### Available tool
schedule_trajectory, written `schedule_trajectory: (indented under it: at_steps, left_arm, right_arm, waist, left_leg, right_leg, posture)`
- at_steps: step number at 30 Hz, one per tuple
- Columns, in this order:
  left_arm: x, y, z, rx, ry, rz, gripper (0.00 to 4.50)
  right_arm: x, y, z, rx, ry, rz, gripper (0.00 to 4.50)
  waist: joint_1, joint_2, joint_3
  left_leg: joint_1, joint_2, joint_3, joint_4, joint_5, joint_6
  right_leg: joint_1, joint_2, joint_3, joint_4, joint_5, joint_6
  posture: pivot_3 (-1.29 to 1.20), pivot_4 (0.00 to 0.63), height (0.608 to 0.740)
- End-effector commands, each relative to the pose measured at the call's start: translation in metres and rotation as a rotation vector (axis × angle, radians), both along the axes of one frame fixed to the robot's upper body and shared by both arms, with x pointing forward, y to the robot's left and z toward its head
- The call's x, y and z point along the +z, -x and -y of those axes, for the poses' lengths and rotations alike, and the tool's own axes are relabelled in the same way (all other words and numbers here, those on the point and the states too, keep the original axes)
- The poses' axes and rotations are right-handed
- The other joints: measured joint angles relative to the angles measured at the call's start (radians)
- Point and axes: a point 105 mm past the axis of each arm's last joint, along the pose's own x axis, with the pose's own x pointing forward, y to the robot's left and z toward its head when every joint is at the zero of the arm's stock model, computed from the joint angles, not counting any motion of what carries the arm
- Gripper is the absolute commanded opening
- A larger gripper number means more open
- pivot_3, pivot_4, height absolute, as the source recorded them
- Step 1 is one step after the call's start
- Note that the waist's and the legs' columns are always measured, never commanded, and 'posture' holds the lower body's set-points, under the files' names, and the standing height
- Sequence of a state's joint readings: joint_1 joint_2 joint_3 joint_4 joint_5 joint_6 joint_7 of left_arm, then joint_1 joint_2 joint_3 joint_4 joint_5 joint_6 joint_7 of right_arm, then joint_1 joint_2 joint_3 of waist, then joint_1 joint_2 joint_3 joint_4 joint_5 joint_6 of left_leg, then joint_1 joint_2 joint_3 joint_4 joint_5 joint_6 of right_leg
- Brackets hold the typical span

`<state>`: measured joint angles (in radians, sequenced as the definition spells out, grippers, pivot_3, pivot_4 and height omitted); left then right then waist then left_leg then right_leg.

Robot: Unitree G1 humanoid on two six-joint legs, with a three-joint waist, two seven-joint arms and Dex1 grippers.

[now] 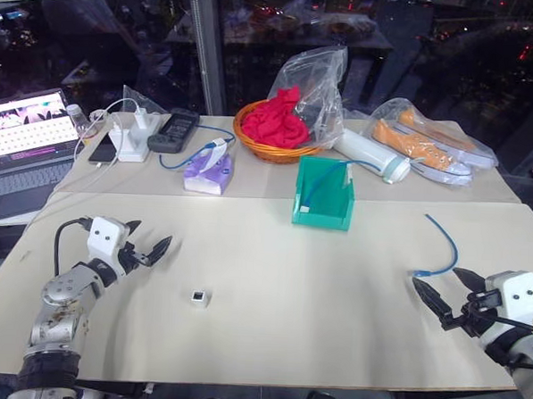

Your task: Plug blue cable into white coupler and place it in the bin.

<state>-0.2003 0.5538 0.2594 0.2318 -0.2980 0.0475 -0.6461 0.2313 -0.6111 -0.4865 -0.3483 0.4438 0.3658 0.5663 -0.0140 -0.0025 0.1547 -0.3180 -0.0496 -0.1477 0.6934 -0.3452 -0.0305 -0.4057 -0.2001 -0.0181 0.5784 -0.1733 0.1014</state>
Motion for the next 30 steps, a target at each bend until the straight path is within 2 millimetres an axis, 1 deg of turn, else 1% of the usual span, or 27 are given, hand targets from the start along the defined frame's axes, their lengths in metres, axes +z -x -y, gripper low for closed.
schedule_trajectory:
  at_steps: [1, 3, 4, 7, 9, 12, 14, 17, 19, 23, 27, 30]
  left_arm:
    - [0.026, -0.007, 0.007, -0.053, -0.021, 0.063, 4.48]
    - [0.036, -0.013, 0.012, -0.097, -0.033, 0.082, 4.48]
    - [0.042, -0.014, 0.018, -0.139, -0.024, 0.086, 4.48]
    - [0.064, -0.01, 0.041, -0.288, 0.016, 0.102, 4.48]
    - [0.074, -0.007, 0.051, -0.37, 0.025, 0.104, 4.48]
    - [0.082, -0.002, 0.064, -0.478, -0.003, 0.084, 4.48]
    - [0.092, 0.004, 0.073, -0.554, -0.019, 0.072, 4.48]
    - [0.111, 0.013, 0.085, -0.65, -0.041, 0.062, 4.48]
    - [0.116, 0.015, 0.088, -0.668, -0.043, 0.054, 4.48]
    - [0.13, 0.026, 0.097, -0.729, -0.055, 0.048, 4.48]
    - [0.138, 0.037, 0.105, -0.785, -0.051, 0.022, 4.48]
    - [0.142, 0.041, 0.11, -0.805, -0.053, 0.023, 4.48]
  right_arm:
    - [0.026, 0.001, 0.004, 0.004, 0.042, 0.091, 4.5]
    - [0.033, -0.002, 0.008, 0.01, 0.068, 0.1, 4.5]
    - [0.036, -0.004, 0.009, 0.022, 0.095, 0.097, 4.5]
    - [0.043, -0.013, 0.014, 0.078, 0.208, 0.055, 4.5]
    - [0.044, -0.019, 0.018, 0.112, 0.244, 0.027, 4.5]
    - [0.029, -0.025, 0.023, 0.179, 0.297, -0.094, 4.5]
    - [0.021, -0.031, 0.032, 0.199, 0.3, -0.152, 4.5]
    - [0.017, -0.045, 0.048, 0.219, 0.311, -0.2, 4.5]
    - [0.015, -0.052, 0.051, 0.236, 0.305, -0.215, 4.5]
    - [0.008, -0.062, 0.053, 0.27, 0.288, -0.273, 4.5]
    - [0.004, -0.065, 0.038, 0.32, 0.218, -0.305, 4.5]
    - [-0.004, -0.066, 0.037, 0.321, 0.241, -0.355, 4.5]
  waist:
    - [0.0, 0.0, 0.0]
    - [0.003, -0.002, 0.001]
    - [0.005, -0.002, 0.001]
    - [0.002, -0.002, 0.001]
    - [0.001, -0.002, 0.001]
    - [-0.006, -0.003, 0.002]
    - [-0.007, -0.005, 0.003]
    - [-0.012, -0.007, 0.006]
    - [-0.016, -0.007, 0.007]
    - [-0.024, -0.006, 0.008]
    - [-0.026, -0.006, 0.008]
    - [-0.026, -0.006, 0.008]
  left_leg:
    - [0.0, 0.0, 0.0, 0.0, 0.0, 0.0]
    - [0.0, 0.0, 0.001, 0.0, 0.0, 0.0]
    - [-0.001, -0.001, 0.001, 0.001, 0.0, 0.0]
    - [0.0, -0.001, 0.002, 0.001, 0.0, 0.001]
    - [0.0, -0.001, 0.002, 0.001, 0.0, 0.001]
    - [0.0, -0.001, 0.002, 0.0, 0.0, 0.001]
    - [0.0, -0.001, 0.004, 0.001, -0.001, 0.001]
    - [0.0, -0.001, 0.005, 0.001, -0.001, 0.001]
    - [-0.001, -0.002, 0.006, 0.002, -0.001, 0.001]
    - [0.0, -0.001, 0.006, 0.0, -0.001, 0.001]
    - [-0.003, -0.001, 0.006, 0.001, -0.001, 0.001]
    - [-0.005, -0.002, 0.007, 0.001, -0.001, 0.001]
  right_leg:
    - [0.0, 0.0, 0.0, 0.0, 0.0, 0.0]
    - [-0.001, 0.0, 0.001, 0.0, 0.0, 0.0]
    - [-0.001, 0.0, 0.001, 0.0, 0.0, 0.0]
    - [-0.001, 0.0, 0.003, 0.0, 0.0, 0.001]
    - [0.0, 0.0, 0.004, 0.0, 0.0, 0.001]
    - [-0.001, 0.0, 0.004, 0.0, 0.0, 0.001]
    - [-0.001, 0.0, 0.005, -0.001, 0.0, 0.001]
    - [-0.001, 0.0, 0.006, -0.001, 0.0, 0.002]
    - [-0.001, 0.0, 0.008, -0.002, 0.001, 0.003]
    - [-0.002, 0.0, 0.008, -0.002, 0.001, 0.003]
    - [-0.004, 0.0, 0.008, -0.003, 0.001, 0.003]
    - [-0.007, 0.0, 0.008, -0.003, 0.001, 0.003]
  posture:
    - [0.0, 0.15, 0.74]
    - [0.0, 0.15, 0.74]
    - [0.0, 0.15, 0.74]
    - [0.0, 0.15, 0.74]
    - [0.0, 0.15, 0.74]
    - [0.0, 0.15, 0.74]
    - [0.0, 0.15, 0.74]
    - [0.0, 0.15, 0.74]
    - [0.0, 0.15, 0.74]
    - [0.0, 0.15, 0.74]
    - [0.0, 0.15, 0.74]
    - [0.0, 0.15, 0.74]
